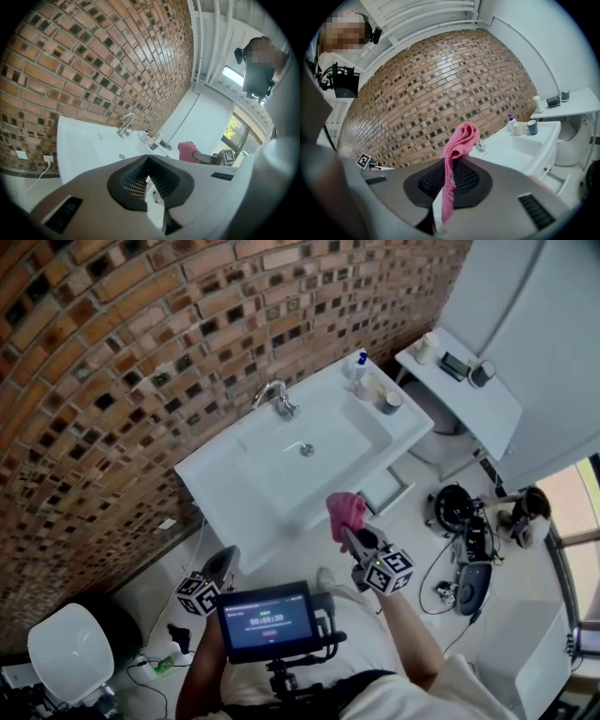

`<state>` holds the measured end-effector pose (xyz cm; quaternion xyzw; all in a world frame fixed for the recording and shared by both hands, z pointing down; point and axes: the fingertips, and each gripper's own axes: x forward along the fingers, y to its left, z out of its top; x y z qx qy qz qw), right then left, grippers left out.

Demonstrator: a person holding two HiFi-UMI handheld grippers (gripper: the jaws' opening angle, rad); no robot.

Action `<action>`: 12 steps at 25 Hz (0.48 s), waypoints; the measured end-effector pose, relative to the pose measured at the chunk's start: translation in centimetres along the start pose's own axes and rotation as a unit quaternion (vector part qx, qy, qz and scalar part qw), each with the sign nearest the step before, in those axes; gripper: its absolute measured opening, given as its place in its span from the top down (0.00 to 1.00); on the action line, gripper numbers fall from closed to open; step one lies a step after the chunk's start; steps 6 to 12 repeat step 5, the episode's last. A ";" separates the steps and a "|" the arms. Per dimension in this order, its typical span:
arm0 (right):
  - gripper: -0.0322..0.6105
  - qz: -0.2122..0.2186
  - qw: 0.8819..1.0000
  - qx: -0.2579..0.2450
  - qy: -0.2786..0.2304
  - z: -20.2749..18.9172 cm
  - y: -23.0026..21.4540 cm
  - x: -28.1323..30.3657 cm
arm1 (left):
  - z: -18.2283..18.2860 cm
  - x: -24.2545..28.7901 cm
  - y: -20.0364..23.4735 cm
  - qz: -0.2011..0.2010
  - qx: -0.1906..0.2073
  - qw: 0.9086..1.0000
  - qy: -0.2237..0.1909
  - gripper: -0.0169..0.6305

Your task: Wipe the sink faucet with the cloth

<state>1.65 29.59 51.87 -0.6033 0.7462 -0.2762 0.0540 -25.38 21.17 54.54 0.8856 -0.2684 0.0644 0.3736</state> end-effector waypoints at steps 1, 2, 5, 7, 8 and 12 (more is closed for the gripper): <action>0.89 0.000 1.000 0.001 -0.001 0.0 0.2 0.2 | 0.1 0.0 0.2 -0.001 0.000 1.000 0.001 0.98; 0.89 0.000 1.000 0.001 -0.001 -0.1 0.3 0.4 | 0.2 0.0 0.4 -0.001 0.000 1.000 0.002 0.98; 0.89 0.003 1.000 0.002 -0.001 -0.4 0.8 1.0 | 0.4 -0.2 0.9 -0.002 -0.001 1.000 0.003 0.98; 0.89 0.003 1.000 0.002 -0.001 -0.4 0.8 1.0 | 0.4 -0.2 0.9 -0.002 -0.001 1.000 0.003 0.98; 0.89 0.003 1.000 0.002 -0.001 -0.4 0.8 1.0 | 0.4 -0.2 0.9 -0.002 -0.001 1.000 0.003 0.98; 0.89 0.003 1.000 0.002 -0.001 -0.4 0.8 1.0 | 0.4 -0.2 0.9 -0.002 -0.001 1.000 0.003 0.98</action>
